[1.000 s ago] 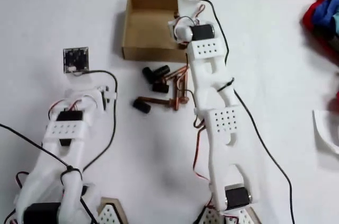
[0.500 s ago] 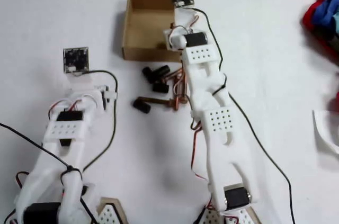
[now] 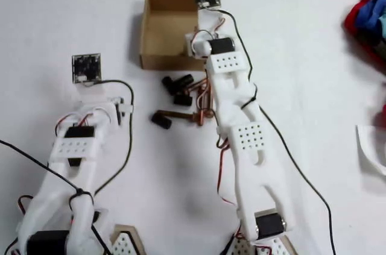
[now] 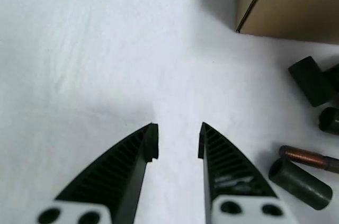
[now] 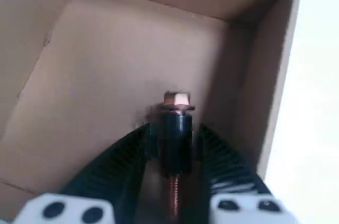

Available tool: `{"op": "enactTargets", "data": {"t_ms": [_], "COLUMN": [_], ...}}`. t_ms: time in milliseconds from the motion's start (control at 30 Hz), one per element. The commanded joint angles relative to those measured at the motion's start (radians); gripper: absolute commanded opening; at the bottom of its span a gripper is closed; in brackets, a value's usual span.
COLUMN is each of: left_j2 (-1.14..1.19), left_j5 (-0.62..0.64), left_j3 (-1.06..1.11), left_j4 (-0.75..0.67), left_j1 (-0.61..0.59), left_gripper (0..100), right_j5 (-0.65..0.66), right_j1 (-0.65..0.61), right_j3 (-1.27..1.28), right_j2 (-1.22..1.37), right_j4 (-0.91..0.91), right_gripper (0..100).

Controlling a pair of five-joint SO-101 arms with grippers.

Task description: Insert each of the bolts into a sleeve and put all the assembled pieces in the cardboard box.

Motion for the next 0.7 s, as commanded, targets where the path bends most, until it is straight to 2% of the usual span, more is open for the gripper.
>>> {"op": "enactTargets", "data": {"t_ms": [0,233,467,667], "left_j2": [-0.040,-0.038,-0.038,-0.038], "left_j5": [-0.005,-0.005,-0.005,-0.005], "left_j3": [-0.004,-0.004,-0.004,-0.004], "left_j4": [-0.020,-0.020,-0.020,-0.020], "left_j1": [-0.005,-0.005,-0.005,-0.005], "left_gripper": [14,14,14,14], "right_j5": [-0.005,-0.003,0.141,0.158], "right_j1": [-0.001,0.001,0.001,0.022], "right_j3": [-0.058,-0.064,-0.064,-0.064], "right_j2": [-0.018,-0.050,-0.162,-0.254], "right_j4": [-0.021,-0.007,0.070,0.136], "right_gripper": [8.7,7.4,7.0,7.0]}}
